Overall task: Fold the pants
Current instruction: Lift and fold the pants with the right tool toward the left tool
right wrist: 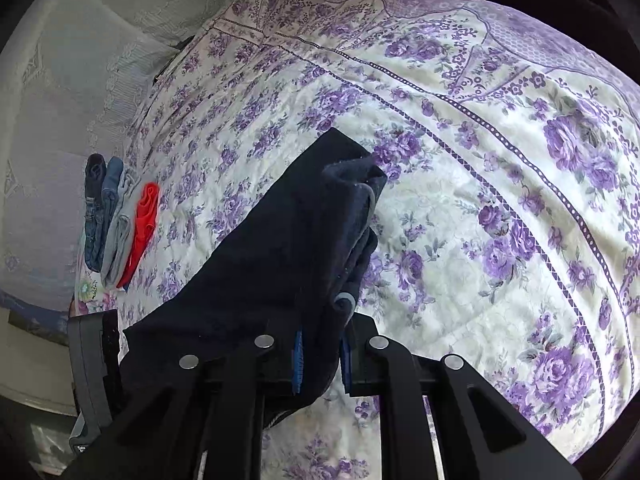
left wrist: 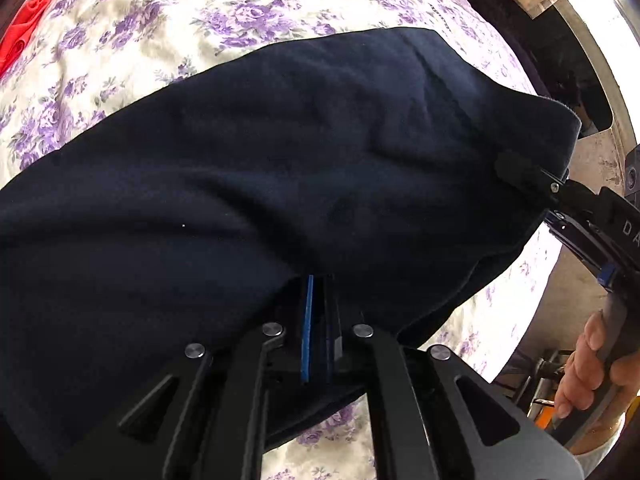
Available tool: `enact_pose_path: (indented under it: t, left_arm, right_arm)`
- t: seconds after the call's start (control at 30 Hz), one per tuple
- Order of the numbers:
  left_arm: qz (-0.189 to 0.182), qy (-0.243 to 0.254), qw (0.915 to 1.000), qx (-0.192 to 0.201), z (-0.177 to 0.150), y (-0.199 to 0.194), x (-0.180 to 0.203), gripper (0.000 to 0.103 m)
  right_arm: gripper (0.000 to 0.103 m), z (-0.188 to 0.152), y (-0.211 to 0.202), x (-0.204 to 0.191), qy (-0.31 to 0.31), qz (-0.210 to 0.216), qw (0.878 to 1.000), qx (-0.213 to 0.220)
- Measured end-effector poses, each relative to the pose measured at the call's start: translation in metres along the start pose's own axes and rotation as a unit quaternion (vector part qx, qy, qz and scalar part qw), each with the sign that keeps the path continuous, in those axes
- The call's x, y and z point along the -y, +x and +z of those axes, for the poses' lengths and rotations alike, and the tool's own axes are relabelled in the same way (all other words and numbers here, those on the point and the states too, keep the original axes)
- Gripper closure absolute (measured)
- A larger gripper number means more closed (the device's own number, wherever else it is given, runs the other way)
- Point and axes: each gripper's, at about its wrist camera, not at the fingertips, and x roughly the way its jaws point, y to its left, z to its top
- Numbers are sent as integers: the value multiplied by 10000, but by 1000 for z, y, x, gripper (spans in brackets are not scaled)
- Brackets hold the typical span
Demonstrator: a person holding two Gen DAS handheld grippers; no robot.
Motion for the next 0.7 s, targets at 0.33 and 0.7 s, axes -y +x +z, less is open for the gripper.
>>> enact_pose_path:
  t: [0.33,0.7]
  left_arm:
    - [-16,-1109,9897,909,-47,-109,-112,100]
    - [699,-3340,9341,1055,-210,-160,-298,100]
  right_arm:
    - [89,10,-25,-76,-1412,-9,9899,129]
    - [88,-118,-4,-247,-4944,616,8662,-367]
